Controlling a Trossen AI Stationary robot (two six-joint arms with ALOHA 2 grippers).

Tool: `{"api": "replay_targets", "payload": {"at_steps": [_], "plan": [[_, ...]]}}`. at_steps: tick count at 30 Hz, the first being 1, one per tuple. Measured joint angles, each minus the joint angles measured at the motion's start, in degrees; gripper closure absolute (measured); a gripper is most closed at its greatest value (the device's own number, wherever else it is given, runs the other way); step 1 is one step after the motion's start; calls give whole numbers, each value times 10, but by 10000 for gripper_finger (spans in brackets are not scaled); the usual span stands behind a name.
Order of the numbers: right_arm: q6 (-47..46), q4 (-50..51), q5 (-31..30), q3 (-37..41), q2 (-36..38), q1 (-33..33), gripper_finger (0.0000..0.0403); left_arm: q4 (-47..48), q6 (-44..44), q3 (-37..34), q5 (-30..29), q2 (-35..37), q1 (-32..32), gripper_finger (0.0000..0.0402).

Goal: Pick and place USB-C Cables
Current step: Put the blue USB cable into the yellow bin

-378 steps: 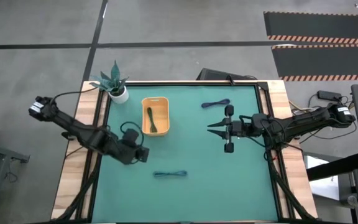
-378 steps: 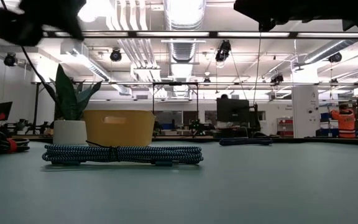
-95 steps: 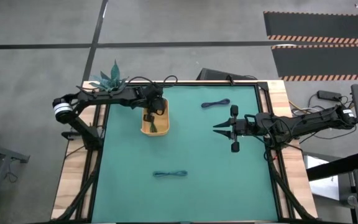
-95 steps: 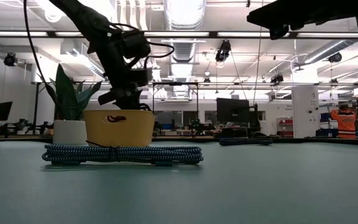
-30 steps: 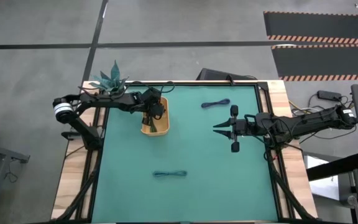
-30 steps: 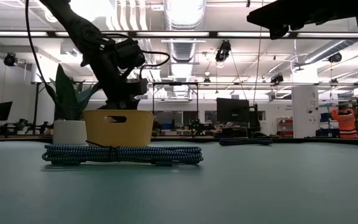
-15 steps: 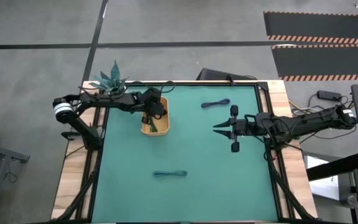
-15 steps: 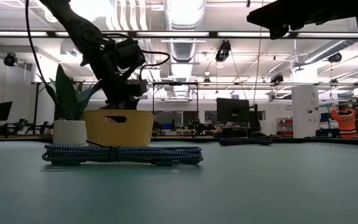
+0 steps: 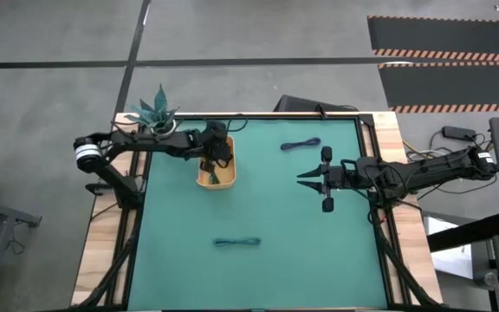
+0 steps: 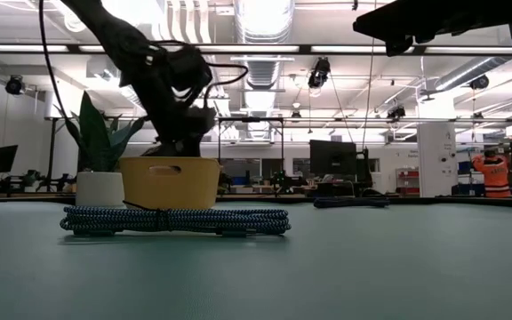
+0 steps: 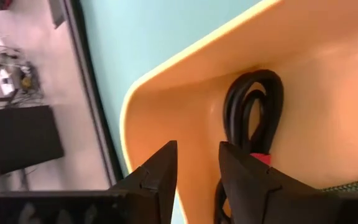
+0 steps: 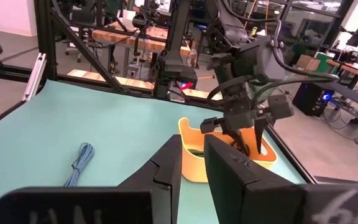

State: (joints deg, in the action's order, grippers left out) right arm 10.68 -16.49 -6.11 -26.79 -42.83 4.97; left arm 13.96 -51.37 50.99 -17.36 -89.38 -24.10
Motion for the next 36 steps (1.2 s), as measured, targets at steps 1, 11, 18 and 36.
{"api": "replay_targets", "payload": {"at_steps": [1, 11, 18, 36], "plan": [[0, 0, 0, 0, 0, 0, 344, 0, 0, 1, -11, 2, 5, 298], [-2, -2, 0, 0, 0, 0, 344, 4, 19, 4, -89, 80, 51, 298], [-6, -4, 0, 0, 0, 0, 344, 2, 120, 3, -89, 179, 99, 298], [-11, -4, 0, 0, 0, 0, 344, 0, 388, 1, -82, 245, 296, 299]]}}
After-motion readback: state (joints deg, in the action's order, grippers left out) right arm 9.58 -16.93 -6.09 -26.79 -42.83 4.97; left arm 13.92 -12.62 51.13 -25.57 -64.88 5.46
